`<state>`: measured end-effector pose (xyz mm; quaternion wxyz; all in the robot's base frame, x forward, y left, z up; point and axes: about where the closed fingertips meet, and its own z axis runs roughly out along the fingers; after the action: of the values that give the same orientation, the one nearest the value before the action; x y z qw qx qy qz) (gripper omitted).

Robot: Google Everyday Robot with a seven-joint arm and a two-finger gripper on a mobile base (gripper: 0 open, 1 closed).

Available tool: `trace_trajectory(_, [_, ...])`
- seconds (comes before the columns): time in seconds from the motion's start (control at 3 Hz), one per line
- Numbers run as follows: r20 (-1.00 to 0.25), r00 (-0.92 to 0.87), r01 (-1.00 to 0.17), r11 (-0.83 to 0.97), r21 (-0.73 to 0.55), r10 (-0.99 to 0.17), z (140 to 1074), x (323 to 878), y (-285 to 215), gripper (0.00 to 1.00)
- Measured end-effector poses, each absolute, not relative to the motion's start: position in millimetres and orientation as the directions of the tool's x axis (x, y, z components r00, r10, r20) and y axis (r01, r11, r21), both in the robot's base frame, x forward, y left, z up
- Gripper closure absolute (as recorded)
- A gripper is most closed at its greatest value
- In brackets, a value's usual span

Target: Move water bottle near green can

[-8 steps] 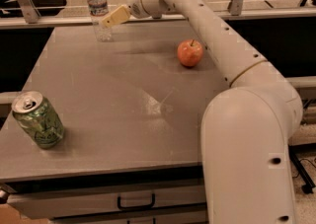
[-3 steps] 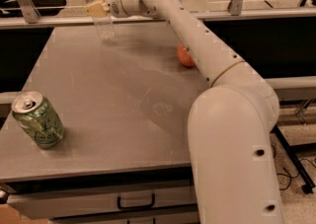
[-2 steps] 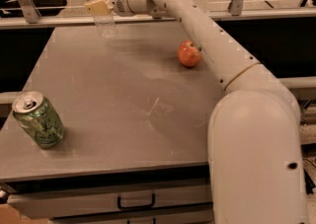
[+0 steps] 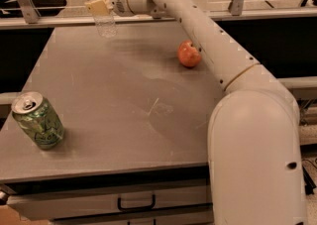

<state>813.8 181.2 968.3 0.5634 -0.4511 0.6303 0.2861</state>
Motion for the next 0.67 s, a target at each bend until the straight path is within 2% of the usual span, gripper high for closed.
trace_trajectory(0.33, [-0.963, 0.033, -0.910, 0.391, -0.140, -0.268, 956.1, 794.7, 197.2, 1.00])
trace_trajectory(0.67, [-0.962, 0.044, -0.944, 0.305, -0.129, -0.269, 948.5, 743.7, 223.7, 1.00])
